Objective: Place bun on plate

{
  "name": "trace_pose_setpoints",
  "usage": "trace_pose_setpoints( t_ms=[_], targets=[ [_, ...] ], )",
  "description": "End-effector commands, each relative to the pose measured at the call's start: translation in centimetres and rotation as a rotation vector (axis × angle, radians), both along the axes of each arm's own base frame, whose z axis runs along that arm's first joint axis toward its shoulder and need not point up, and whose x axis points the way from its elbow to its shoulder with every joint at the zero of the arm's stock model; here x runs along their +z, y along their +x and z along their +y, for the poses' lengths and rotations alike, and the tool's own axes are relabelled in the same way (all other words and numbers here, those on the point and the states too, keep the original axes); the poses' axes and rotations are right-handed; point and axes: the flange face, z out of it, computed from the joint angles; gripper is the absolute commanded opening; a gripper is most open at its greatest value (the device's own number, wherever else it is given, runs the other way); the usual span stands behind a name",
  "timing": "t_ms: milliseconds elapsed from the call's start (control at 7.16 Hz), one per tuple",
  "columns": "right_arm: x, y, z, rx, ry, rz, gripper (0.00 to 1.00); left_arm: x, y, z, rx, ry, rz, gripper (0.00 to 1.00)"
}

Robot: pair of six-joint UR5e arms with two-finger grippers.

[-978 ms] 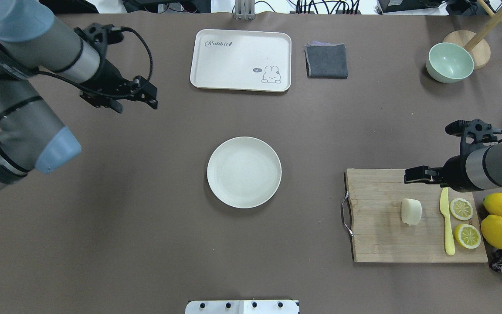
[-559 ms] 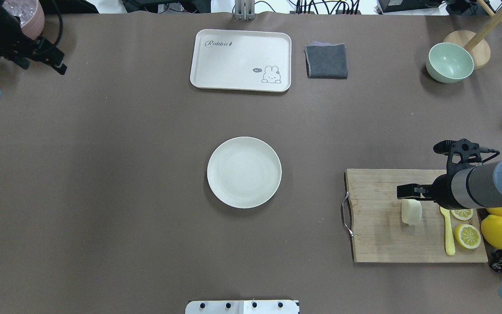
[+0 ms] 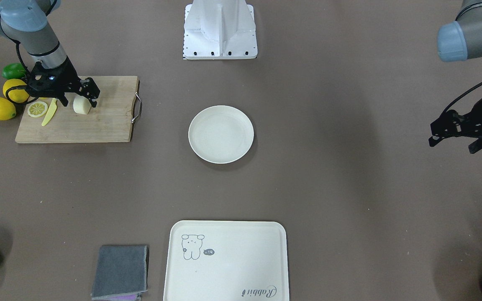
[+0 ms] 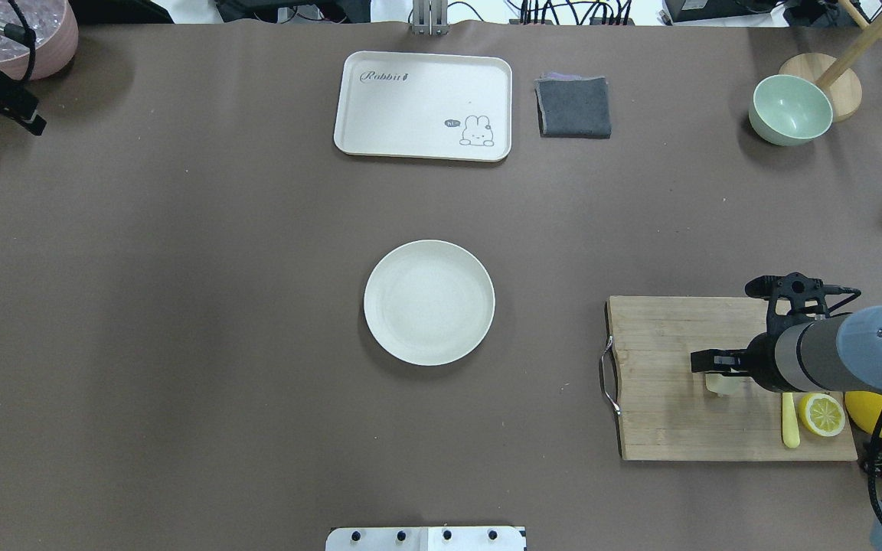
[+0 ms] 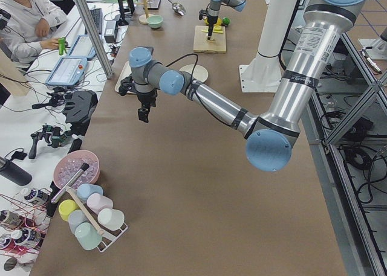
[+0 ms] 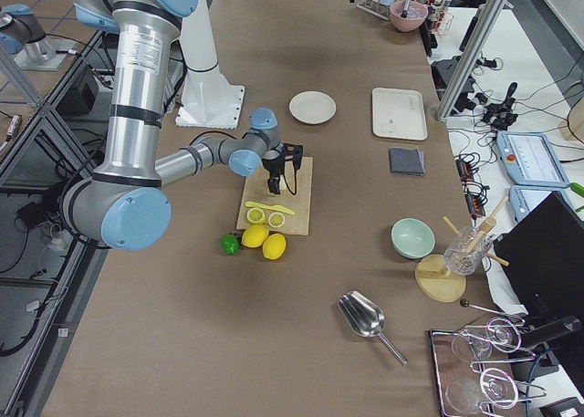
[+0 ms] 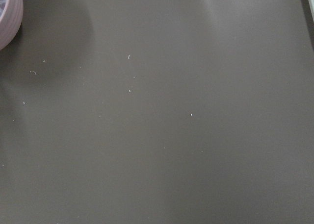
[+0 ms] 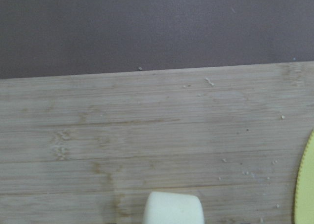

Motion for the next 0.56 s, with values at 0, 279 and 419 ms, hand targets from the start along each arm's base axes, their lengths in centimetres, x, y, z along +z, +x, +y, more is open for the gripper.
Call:
trace_pose_setpoints(
  t_ms=[0, 279, 419],
  targets=[
    [-0.1, -0.1, 0.2, -0.006, -0.002, -0.003, 0.46, 4.8, -3.4, 0.7, -0.053, -0.046, -0.020, 0.98],
    [-1.2, -0.3, 0.2, -0.014, 0.003, -0.025, 0.35, 5.2, -3.3, 0.6, -0.050, -0.050, -0.020, 0.98],
    [-2.2, -0.1, 0.2, -0.023, -0.002, -0.047, 0.31, 5.0, -3.3, 0.6, -0.051, -0.048, -0.019, 0.98]
  ],
)
